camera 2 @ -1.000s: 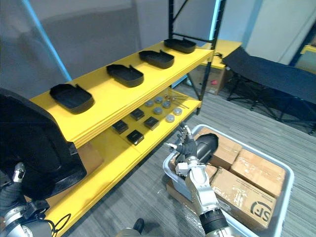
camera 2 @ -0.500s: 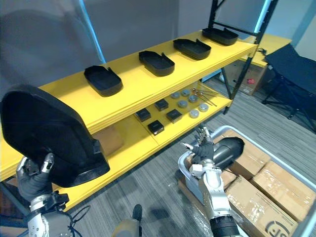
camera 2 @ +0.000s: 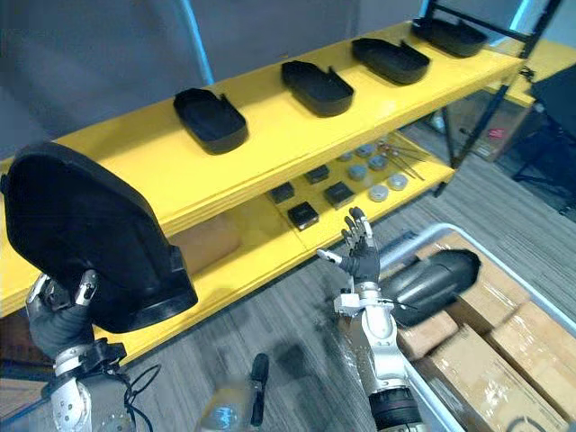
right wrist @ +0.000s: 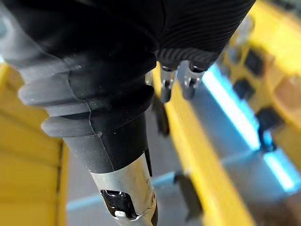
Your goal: Walk over and take plastic housings, then place them on the shelf
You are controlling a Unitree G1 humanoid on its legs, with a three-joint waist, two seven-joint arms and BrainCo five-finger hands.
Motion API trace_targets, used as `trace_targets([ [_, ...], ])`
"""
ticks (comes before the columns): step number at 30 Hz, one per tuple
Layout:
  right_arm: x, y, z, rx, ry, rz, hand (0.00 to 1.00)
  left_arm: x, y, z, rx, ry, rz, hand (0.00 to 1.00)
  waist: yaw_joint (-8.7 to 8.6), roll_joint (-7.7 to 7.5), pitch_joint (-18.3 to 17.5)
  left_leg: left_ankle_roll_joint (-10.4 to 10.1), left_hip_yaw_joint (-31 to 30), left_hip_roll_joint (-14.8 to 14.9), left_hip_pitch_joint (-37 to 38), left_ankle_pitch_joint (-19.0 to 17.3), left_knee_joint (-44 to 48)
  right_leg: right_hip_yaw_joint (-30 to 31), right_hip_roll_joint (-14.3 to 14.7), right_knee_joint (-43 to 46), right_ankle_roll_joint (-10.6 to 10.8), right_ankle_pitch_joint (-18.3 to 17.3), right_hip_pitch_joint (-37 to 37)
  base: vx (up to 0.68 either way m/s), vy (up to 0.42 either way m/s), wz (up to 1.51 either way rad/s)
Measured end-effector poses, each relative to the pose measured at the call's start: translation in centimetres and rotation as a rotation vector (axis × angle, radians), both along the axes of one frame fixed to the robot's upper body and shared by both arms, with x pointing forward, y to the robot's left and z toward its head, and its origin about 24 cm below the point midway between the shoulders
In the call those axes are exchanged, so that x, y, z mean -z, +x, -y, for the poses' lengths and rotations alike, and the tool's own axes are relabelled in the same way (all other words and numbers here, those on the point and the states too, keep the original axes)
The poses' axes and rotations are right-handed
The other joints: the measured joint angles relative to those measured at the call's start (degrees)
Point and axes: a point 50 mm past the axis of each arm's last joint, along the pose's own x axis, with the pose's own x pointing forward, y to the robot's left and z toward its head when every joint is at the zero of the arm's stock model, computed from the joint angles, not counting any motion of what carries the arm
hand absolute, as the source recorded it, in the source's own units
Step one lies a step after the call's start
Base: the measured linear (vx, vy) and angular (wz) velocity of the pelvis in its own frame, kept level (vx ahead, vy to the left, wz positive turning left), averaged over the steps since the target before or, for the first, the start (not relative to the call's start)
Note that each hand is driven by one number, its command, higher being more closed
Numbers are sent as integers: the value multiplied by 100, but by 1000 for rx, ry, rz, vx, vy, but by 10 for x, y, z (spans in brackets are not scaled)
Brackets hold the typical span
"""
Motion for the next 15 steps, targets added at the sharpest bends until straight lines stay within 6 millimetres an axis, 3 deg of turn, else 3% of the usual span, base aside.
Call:
trace_targets([
  [1,-3,1,-5,-27,5,15,0,-5,5,0,-2,24,14,100,-69,-9,3,73,-249,56,30,-19,-50,240,160,347,257,-756,-243,240,75,88],
  [2,-7,3,-11,-59,0,36,0,-11,13,-1,-2,35,40,100,-107,-6,10,105,-430,125,113,-12,-143,350,477,416,198,-1509,-520,202,15,73],
  [4,-13,6,-13,-87,-8,63,0,-17,23,-1,2,31,70,100,-128,-3,11,139,-678,129,276,-47,-252,370,948,-187,223,-1913,-717,206,20,67],
  [7,-24,11,-16,-121,-10,109,0,-18,34,3,8,4,85,100,-190,5,16,146,-1030,47,420,-126,-316,955,1603,-1608,253,-1933,-1094,207,-93,72],
  [8,-24,12,-16,-122,-9,107,0,-17,36,4,12,-3,77,100,-198,5,16,146,-1121,27,449,-135,-316,1101,1691,-1817,265,-1913,-1142,211,-222,104],
  [10,-22,10,-20,-142,4,96,0,-11,37,10,34,-19,50,100,-283,-91,-21,16,-1496,-170,452,-274,-253,1815,1924,-2460,202,-1709,-1163,178,-261,112],
  [11,-23,9,-23,-160,7,96,0,-7,35,11,39,-26,32,100,-325,-211,-54,-80,-1701,-319,475,-353,-257,2042,1900,-2551,180,-1302,-1076,110,-247,96],
  [12,-23,9,-25,-171,3,94,0,-1,32,15,43,-44,14,100,-336,-123,-73,-122,-1668,-264,503,-399,-263,1881,1919,-2545,164,-1367,-999,222,-332,108],
  [13,-21,8,-24,-191,-14,81,0,7,27,22,58,-73,-16,100,-330,80,-144,-119,-1341,21,525,-403,-261,1568,2036,-2788,101,-1318,-750,211,-233,89],
  [15,-19,8,-23,-195,-22,63,0,10,26,27,80,-83,-26,100,-395,152,-191,-125,-614,322,460,-403,-189,1152,2107,-3029,46,-1268,-376,221,-184,106],
])
